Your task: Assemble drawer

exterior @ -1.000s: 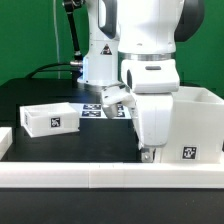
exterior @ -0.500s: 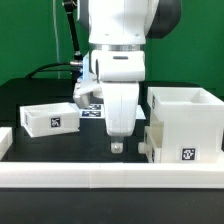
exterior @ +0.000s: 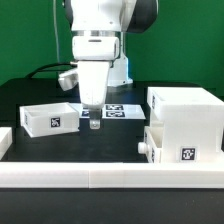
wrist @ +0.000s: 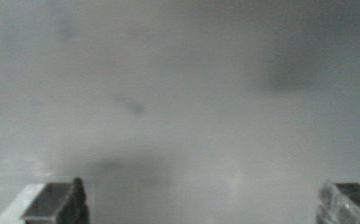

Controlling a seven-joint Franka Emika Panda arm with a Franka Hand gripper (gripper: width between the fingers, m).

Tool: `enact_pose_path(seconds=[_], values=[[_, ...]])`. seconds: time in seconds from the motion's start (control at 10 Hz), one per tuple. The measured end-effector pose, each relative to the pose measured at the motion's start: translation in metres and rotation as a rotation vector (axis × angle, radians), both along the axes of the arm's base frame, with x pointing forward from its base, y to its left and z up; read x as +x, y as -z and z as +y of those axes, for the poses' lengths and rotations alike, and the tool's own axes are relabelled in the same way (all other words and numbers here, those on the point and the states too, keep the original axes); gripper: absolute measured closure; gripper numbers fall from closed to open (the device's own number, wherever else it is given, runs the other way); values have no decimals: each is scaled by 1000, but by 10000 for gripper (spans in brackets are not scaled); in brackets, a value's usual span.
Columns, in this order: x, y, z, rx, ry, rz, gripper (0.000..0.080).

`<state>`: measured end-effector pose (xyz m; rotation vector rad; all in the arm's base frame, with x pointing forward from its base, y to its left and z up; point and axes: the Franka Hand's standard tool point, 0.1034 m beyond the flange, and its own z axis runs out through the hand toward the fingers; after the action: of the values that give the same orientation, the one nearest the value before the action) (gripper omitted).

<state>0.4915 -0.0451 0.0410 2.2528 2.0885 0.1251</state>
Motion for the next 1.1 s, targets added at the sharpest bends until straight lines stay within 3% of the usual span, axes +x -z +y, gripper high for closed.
enact_pose_path(seconds=[0.2, 0.4, 0.6, 0.9, 1.1], values=[[-14, -6, 0, -2, 22, 6, 151], [-11, -16, -6, -14, 38, 36, 151], [-12, -13, -5, -11, 37, 33, 151], [-12, -13, -5, 9, 240, 33, 151], [-19, -11, -17, 35, 488, 18, 151]])
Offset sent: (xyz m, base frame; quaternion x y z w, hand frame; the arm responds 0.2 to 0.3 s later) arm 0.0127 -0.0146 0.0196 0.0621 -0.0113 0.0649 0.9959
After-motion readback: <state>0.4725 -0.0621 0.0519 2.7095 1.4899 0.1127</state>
